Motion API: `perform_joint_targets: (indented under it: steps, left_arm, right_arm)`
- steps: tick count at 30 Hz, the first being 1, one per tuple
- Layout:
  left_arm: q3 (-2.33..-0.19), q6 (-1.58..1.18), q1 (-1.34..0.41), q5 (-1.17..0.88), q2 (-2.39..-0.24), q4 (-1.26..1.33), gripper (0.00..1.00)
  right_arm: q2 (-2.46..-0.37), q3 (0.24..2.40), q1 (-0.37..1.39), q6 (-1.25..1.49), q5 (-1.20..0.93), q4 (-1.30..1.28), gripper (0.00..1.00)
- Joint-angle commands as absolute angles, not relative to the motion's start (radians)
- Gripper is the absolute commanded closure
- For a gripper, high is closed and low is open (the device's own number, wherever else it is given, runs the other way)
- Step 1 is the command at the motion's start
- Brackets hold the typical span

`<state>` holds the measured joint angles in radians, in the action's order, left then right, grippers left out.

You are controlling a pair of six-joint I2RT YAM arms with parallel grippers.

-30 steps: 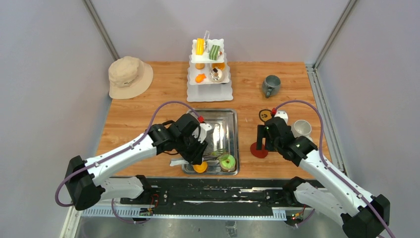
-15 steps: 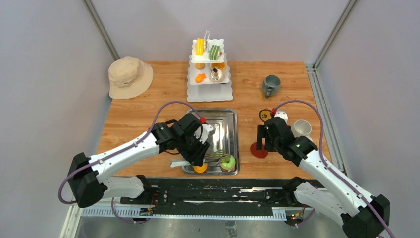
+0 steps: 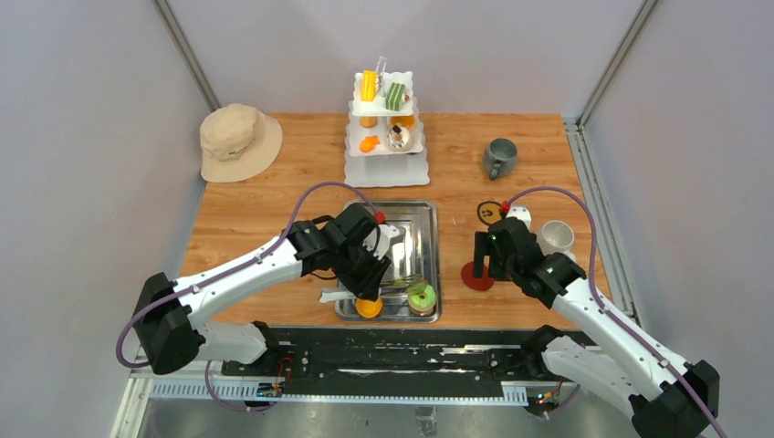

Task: Serve the afternoon tea

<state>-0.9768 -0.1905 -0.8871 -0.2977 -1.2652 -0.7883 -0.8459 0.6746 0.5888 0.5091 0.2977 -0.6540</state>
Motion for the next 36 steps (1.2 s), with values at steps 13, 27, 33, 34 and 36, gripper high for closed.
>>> perform_joint_targets:
  steps: [13,27,33,34,36]
  left_arm:
    - [-1.079,-0.255,-0.865,-0.084,-1.197,-0.74,1.0]
    - [-1.068,-0.556,-0.654,0.125,-1.261,-0.363,1.0]
    - [-1.083,-0.637,-0.635,0.131,-1.373,-0.215,1.0]
    - [-1.096,-0.64,-0.635,0.132,-1.396,-0.209,1.0]
    - [-1.113,-0.647,-0.634,0.134,-1.434,-0.193,1.0]
  right_arm:
    - [-0.797,0.647,0.594,0.512,0.325,-0.649,0.16]
    - [-0.772,0.656,0.595,0.518,0.332,-0.666,0.17]
    - [-0.755,0.663,0.596,0.517,0.341,-0.69,0.17]
    - [-0.751,0.665,0.596,0.518,0.344,-0.697,0.17]
    - [-0.745,0.671,0.596,0.519,0.35,-0.713,0.17]
